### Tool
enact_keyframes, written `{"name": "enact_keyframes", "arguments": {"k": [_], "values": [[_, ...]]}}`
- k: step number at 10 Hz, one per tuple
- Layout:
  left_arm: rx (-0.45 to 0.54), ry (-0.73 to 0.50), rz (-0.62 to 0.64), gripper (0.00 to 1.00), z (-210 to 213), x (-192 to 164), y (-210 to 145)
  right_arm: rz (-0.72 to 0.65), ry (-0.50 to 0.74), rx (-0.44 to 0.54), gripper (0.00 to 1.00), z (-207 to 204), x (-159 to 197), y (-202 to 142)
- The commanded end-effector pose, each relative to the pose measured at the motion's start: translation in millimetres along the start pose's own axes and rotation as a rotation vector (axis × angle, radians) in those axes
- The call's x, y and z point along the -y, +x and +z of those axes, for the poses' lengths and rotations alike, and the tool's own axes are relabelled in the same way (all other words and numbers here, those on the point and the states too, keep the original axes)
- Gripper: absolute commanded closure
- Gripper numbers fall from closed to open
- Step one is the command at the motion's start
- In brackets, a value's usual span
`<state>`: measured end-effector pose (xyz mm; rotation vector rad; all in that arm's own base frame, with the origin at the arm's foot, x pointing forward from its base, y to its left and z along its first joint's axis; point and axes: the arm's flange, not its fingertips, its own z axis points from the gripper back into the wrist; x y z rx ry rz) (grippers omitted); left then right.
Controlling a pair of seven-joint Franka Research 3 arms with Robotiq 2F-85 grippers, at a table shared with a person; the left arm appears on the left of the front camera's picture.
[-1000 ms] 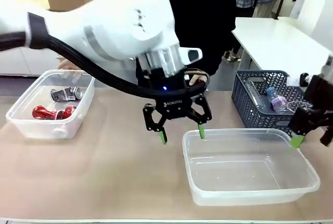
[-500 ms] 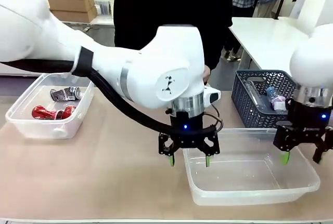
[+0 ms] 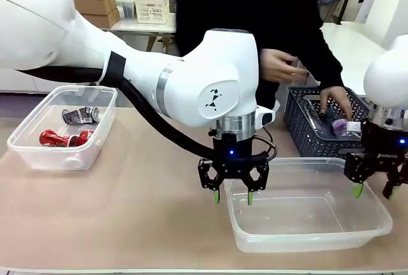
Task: Sort the waste into each basket.
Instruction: Pick up the Organizing box on the right side of the table and lift it.
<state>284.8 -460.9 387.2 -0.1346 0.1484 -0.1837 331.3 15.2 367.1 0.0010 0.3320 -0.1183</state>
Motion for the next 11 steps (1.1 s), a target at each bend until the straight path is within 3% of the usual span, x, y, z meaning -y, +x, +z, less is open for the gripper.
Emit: {"name": "enact_keyframes", "arguments": {"k": [1,2,4,8,10,11], "values": [[0.003,0.044,0.011,0.65,0,1,2,0.039,0.015,0.033,1.00,-44,8,-33],[0.003,0.051,0.019,1.00,-1,-1,0,0.050,0.022,0.034,1.00,-44,7,-34],[-0.009,0.053,0.037,1.00,-1,-4,0,0.066,0.024,0.039,0.96,-43,7,-35],[-0.029,0.072,0.044,1.00,2,-7,-3,0.106,0.013,0.023,1.00,-36,3,-39],[-0.077,0.102,0.051,1.00,23,-22,-25,0.075,0.018,-0.060,1.00,-13,-4,-66],[-0.083,0.108,0.060,1.00,41,-36,-42,0.072,0.016,-0.035,1.00,5,-10,-81]]}}
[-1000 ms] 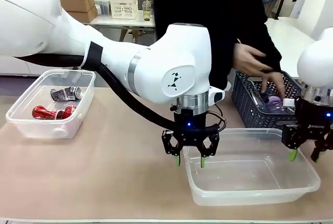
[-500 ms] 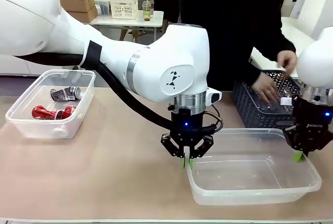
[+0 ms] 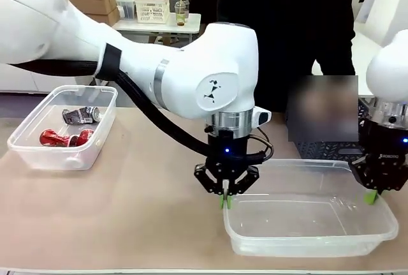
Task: Sort the waste into each basket.
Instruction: Pick up the Organizing box on the right side of the table and lift it.
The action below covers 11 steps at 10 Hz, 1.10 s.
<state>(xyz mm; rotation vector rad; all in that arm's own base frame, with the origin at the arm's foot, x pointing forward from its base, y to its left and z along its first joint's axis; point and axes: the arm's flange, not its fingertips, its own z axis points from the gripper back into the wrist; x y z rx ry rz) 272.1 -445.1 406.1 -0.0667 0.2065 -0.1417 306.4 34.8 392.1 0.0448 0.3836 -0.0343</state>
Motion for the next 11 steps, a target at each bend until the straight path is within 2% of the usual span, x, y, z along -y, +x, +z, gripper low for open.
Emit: {"name": "enact_keyframes", "arguments": {"k": [1,3,4,5,7,8,10,11], "values": [[0.003,0.032,0.026,1.00,37,-47,-40,-0.007,-0.006,0.040,1.00,7,-9,-57],[0.063,-0.027,0.121,1.00,72,-95,-63,0.076,0.022,0.055,1.00,47,-52,-58],[0.104,-0.043,0.197,1.00,84,-118,-62,0.092,0.049,0.036,1.00,64,-79,-52],[0.132,-0.027,0.325,1.00,92,-142,-51,0.131,0.079,0.016,1.00,78,-108,-52],[0.174,-0.024,0.308,1.00,107,-184,-20,0.095,0.102,-0.005,1.00,94,-150,-45],[0.219,-0.007,0.259,1.00,108,-196,-3,-0.008,0.180,0.011,1.00,98,-166,-38],[0.312,-0.130,0.193,1.00,111,-208,6,-0.162,0.215,0.100,1.00,92,-178,-16],[0.198,-0.057,0.249,1.00,114,-194,-9,0.019,0.163,0.049,1.00,96,-175,-31]]}}
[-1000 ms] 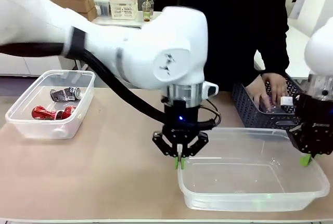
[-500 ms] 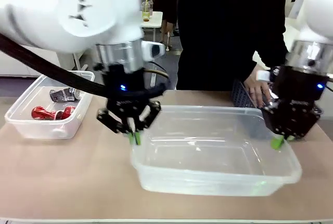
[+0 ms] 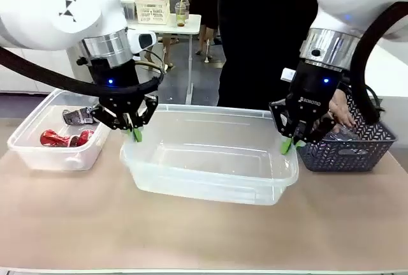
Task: Sort the waste into each basket.
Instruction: Pick up the Organizing box on the right side of the table and lift it, then offer the picked Organizing box to the human.
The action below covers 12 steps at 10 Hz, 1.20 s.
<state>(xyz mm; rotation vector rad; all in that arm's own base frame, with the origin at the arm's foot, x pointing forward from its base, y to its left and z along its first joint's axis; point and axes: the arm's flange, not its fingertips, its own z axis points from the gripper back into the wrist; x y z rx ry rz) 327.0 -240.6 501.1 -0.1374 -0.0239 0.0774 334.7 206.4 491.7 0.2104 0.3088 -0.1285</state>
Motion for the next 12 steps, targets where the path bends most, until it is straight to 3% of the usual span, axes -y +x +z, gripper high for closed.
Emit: {"name": "enact_keyframes", "arguments": {"k": [1,12], "values": [[-0.040,0.029,0.044,1.00,2.1,4.6,-14.6,0.076,-0.016,-0.029,1.00,3.6,1.7,-15.1],[-0.040,0.029,0.044,1.00,2.1,4.6,-14.6,0.076,-0.016,-0.029,1.00,3.6,1.7,-15.1]]}}
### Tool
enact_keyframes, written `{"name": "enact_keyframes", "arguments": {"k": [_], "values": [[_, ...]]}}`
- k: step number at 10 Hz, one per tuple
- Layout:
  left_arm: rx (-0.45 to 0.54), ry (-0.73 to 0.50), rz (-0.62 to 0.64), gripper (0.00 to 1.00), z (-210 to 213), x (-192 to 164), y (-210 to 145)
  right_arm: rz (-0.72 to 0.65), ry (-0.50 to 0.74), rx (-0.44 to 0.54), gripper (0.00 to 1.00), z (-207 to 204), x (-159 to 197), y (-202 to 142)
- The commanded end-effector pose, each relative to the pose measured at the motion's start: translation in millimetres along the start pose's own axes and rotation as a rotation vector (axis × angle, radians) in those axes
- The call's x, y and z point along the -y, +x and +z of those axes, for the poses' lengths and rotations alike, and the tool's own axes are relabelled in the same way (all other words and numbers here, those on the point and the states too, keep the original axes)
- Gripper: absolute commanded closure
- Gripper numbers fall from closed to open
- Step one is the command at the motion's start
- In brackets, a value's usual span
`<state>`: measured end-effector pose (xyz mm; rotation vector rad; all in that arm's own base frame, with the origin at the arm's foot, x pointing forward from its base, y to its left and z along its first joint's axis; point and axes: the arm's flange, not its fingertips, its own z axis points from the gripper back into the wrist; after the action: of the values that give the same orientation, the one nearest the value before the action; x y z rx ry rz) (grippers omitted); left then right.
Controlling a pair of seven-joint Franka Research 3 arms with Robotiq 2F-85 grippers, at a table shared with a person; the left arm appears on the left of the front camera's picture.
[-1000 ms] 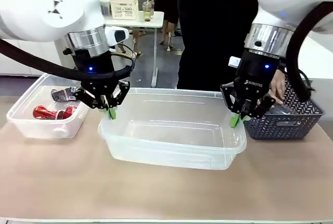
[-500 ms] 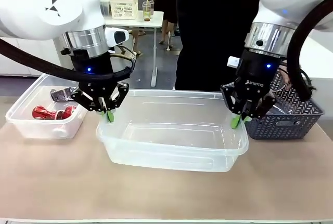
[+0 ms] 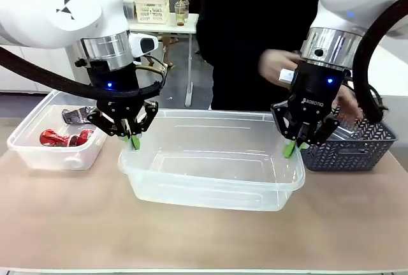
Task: Sort the waste into each basket.
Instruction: Offer the picked Organizing box to the human.
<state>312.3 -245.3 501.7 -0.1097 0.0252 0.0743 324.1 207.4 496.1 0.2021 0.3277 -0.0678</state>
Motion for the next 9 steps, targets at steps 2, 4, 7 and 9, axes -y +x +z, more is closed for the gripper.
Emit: {"name": "enact_keyframes", "arguments": {"k": [2,4,7,9], "values": [[0.008,-0.002,0.044,1.00,1.7,1.0,0.4,0.020,0.003,-0.005,1.00,2.6,1.7,-3.8],[0.008,-0.002,0.044,1.00,1.7,1.0,0.4,0.020,0.003,-0.005,1.00,2.6,1.7,-3.8],[0.008,-0.002,0.044,1.00,1.7,1.0,0.4,0.020,0.003,-0.005,1.00,2.6,1.7,-3.8],[0.008,-0.002,0.044,1.00,1.7,1.0,0.4,0.020,0.003,-0.005,1.00,2.6,1.7,-3.8]]}}
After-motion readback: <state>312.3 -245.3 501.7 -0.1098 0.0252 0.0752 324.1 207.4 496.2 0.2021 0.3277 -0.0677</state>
